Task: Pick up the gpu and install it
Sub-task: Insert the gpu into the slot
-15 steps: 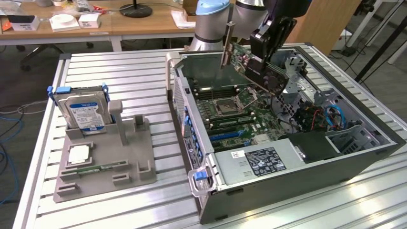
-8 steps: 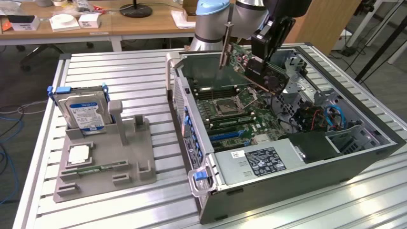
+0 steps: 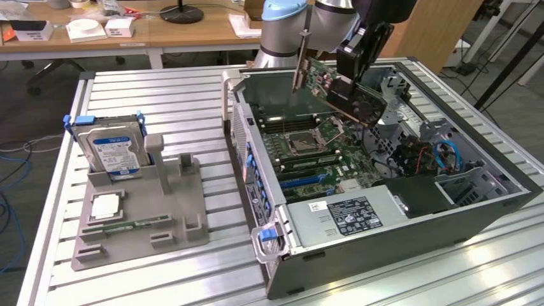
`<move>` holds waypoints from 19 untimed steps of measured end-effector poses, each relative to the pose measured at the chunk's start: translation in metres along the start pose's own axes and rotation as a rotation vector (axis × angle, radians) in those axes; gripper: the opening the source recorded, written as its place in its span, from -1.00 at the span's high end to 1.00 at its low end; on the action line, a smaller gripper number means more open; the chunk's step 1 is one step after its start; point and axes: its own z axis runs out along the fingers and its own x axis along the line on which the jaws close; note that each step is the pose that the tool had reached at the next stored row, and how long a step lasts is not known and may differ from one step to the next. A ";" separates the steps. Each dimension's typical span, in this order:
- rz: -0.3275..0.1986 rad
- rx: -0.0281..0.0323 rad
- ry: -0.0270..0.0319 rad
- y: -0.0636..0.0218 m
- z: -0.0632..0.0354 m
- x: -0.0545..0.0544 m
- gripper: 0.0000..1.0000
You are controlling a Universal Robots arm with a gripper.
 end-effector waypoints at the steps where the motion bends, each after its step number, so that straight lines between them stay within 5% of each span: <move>1: -0.003 -0.0001 0.0001 0.0000 0.0000 0.000 0.47; 19: -0.047 -0.0011 0.0020 0.0000 0.0000 0.000 0.47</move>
